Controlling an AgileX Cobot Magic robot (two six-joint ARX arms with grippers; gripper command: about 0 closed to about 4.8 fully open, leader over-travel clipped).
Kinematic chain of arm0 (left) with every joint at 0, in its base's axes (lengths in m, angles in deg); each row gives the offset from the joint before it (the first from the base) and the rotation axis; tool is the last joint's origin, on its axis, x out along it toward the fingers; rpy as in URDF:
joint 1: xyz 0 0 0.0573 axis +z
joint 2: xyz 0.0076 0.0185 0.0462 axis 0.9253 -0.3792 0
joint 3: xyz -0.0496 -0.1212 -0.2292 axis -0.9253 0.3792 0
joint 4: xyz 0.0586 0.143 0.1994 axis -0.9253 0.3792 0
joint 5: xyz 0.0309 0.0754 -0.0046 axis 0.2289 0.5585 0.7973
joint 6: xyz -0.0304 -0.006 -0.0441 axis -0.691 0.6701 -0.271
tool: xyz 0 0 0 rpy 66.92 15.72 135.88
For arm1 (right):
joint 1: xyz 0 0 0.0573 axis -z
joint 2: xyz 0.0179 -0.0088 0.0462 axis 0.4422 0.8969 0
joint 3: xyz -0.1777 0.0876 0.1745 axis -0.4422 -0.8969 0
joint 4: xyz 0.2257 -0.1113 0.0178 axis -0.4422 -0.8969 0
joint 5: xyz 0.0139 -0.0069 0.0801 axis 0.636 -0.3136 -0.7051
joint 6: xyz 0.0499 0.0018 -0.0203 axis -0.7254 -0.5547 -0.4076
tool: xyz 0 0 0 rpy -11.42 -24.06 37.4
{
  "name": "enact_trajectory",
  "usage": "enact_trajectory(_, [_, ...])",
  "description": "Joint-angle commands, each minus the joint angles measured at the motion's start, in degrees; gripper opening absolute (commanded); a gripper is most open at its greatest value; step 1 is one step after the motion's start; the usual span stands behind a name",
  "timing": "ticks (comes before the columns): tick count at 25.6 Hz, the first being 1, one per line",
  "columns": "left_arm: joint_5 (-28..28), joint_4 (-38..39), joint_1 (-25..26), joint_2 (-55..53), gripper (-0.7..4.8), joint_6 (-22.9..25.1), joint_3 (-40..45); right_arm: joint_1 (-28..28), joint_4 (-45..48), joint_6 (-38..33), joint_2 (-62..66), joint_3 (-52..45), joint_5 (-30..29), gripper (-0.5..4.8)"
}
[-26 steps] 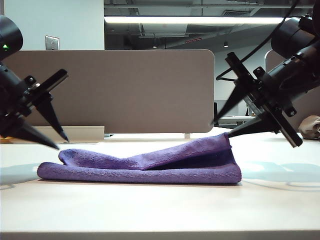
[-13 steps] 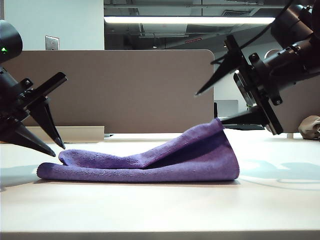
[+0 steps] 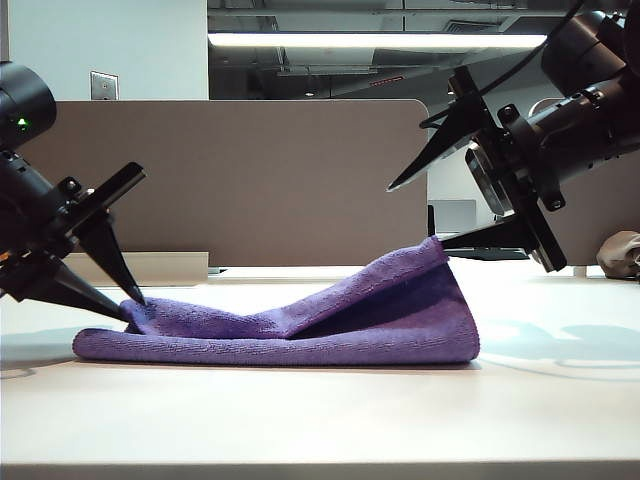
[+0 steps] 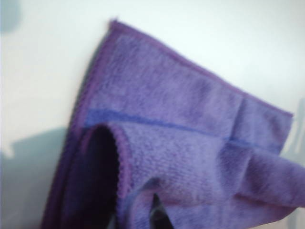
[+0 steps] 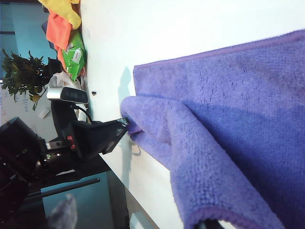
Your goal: Fold the bottom of the cloth upward, then fold it vertically to form a square shape.
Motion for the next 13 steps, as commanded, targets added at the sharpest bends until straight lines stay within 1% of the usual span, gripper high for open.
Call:
enact_trajectory(1, [-0.81, -0.87, -0.02, -0.61, 0.73, -1.25, -0.17, -0.02, 0.17, 0.04, -0.2, 0.13, -0.39, 3.15])
enact_trajectory(2, [-1.86, -1.14, 0.0, -1.11, 0.43, -1.25, -0.17, -0.02, 0.13, 0.07, -0.2, 0.13, -0.48, 3.15])
enact_trajectory(4, [-2.67, -2.14, 0.0, -1.29, 0.12, -1.31, -0.17, -0.02, -0.28, 0.87, -0.2, 0.13, -0.94, 3.16])
enact_trajectory(5, [-3.3, -3.28, -0.02, -1.27, 0.12, -2.49, -0.17, -0.02, -0.74, 1.51, -0.2, 0.13, -1.36, 3.16])
enact_trajectory(6, [-4.94, -5.46, 0.0, -1.27, 0.08, -4.63, -0.17, -0.02, -1.64, 2.75, -0.2, 0.13, -1.64, 3.16])
enact_trajectory(7, [-5.6, -6.73, 0.0, -1.27, -0.05, -5.68, -0.17, -0.02, -2.34, 3.39, -0.2, 0.13, -1.64, 3.16])
enact_trajectory(8, [-6.01, -8.44, 0.0, -1.27, -0.06, -7.37, -0.17, -0.02, -3.04, 3.76, -0.2, 0.11, -1.66, 3.16])
enact_trajectory(9, [-7.02, -11.32, 0.0, -1.27, -0.06, -10.32, -0.17, -0.02, -4.31, 5.01, -0.2, 0.09, -1.62, 3.16])
enact_trajectory(10, [-7.21, -12.48, 0.0, -1.27, -0.06, -11.43, -0.17, -0.02, -4.81, 5.49, -0.2, 0.09, -1.64, 3.16])
enact_trajectory(11, [-7.82, -14.73, 0.0, -1.29, -0.06, -13.94, -0.17, -0.02, -6.08, 6.91, -0.2, 0.09, -1.51, 3.16])
enact_trajectory(13, [-8.07, -17.38, 0.02, -1.27, -0.06, -16.2, -0.17, 0.0, -7.96, 8.94, -0.2, 0.09, -0.9, 3.16])
